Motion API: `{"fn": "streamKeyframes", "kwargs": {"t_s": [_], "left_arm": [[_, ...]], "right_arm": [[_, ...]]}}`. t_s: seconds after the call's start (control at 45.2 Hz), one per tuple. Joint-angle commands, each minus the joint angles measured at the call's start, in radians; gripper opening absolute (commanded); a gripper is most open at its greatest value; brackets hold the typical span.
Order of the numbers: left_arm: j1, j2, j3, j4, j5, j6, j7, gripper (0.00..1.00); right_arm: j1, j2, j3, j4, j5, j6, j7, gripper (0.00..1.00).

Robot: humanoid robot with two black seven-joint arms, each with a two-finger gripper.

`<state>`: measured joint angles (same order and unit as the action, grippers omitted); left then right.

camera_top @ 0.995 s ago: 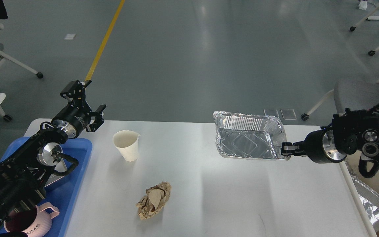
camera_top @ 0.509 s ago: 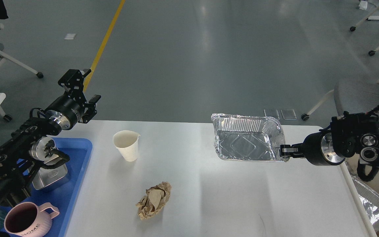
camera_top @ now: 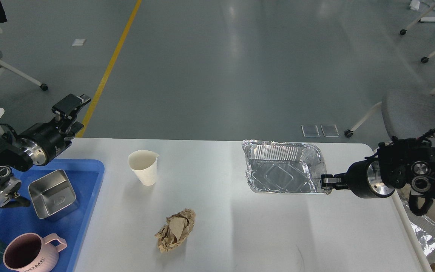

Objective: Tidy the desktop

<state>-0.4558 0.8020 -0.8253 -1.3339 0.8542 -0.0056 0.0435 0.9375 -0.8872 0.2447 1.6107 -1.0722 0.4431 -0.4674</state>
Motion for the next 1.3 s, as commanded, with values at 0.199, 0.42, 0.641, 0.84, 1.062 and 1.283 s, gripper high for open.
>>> {"fn": "streamKeyframes", "kwargs": {"t_s": [0.199,0.42,0.641,0.84,1.062,1.283], "left_arm": [[0.003,0.532,0.072,-0.278,0.026,-0.235,-0.06,0.97],[-0.044,0.718,0.066,-0.3,0.029,-0.447,-0.137,0.96],[-0.118,0.807,0.066,-0.34,0.029,-0.525,-0.195,0.96],[-0.259,0.816,0.072,-0.33,0.037,-0.674,-0.192,0.96],[-0.262,0.679,0.081,-0.32,0.17,-0.66,-0.153,0.96],[-0.265,0.393,0.143,-0.17,0.37,-0.62,-0.005,0.96]], "right_arm": [[-0.008,0.008,-0.001,-0.002,-0.012,0.0,0.001,0.0],[-0.008,0.022,-0.001,-0.005,-0.014,0.0,0.001,0.0],[-0.008,0.024,-0.002,-0.006,-0.015,0.0,0.001,0.0],[-0.008,0.02,-0.002,-0.006,-0.015,0.0,0.001,0.0],[-0.016,0.024,-0.002,-0.008,-0.029,0.0,0.003,0.0],[-0.029,0.02,-0.001,-0.008,-0.032,0.0,0.004,0.0]]}}
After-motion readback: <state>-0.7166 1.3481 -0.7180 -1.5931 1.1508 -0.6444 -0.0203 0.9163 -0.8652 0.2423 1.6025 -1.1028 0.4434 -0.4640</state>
